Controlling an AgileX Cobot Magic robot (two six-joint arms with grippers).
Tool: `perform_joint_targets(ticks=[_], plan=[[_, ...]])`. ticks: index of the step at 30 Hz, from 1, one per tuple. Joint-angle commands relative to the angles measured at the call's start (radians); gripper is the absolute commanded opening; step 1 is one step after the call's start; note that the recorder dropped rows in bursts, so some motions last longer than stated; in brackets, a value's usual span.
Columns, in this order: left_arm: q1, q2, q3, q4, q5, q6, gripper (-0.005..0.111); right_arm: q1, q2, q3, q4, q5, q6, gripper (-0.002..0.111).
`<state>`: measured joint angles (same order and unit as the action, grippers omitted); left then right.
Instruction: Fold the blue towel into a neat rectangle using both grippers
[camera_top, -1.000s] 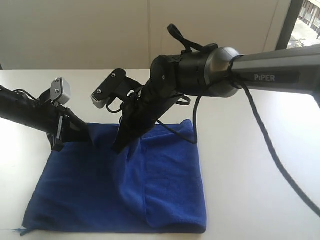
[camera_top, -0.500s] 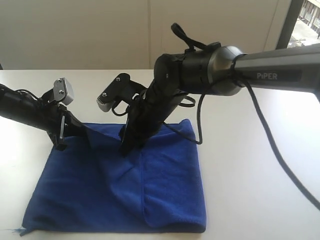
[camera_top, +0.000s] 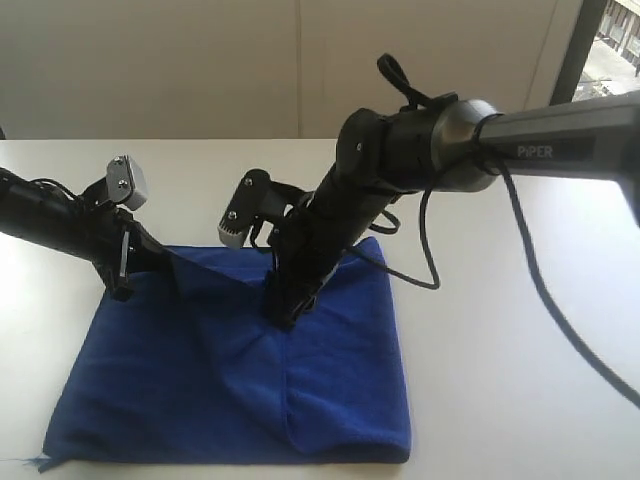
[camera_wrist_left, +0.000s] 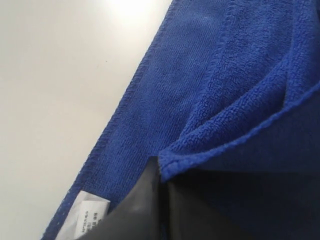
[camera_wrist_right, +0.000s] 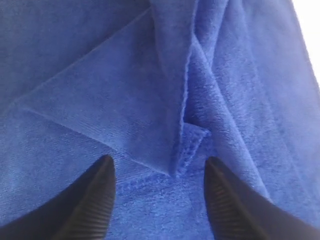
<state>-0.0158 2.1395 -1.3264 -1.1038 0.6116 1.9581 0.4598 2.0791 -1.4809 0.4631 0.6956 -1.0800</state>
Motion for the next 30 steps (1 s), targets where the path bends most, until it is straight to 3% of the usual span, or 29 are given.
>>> perform_joint_targets(ticks=[1, 6, 14, 30], plan=[[-0.007, 0.000, 0.006, -0.016, 0.010, 0.158, 0.000, -0.004, 0.041, 0.006, 0.032, -0.020, -0.046, 0.050], [-0.007, 0.000, 0.006, -0.016, 0.010, 0.158, 0.000, -0.002, 0.051, 0.006, 0.050, -0.066, -0.049, 0.044], [-0.007, -0.002, 0.004, -0.022, 0.032, 0.158, 0.000, -0.002, 0.043, 0.004, 0.057, -0.044, -0.051, 0.001], [-0.028, -0.116, -0.025, -0.063, 0.027, 0.158, 0.000, -0.002, -0.209, 0.004, 0.097, 0.203, 0.072, 0.000]])
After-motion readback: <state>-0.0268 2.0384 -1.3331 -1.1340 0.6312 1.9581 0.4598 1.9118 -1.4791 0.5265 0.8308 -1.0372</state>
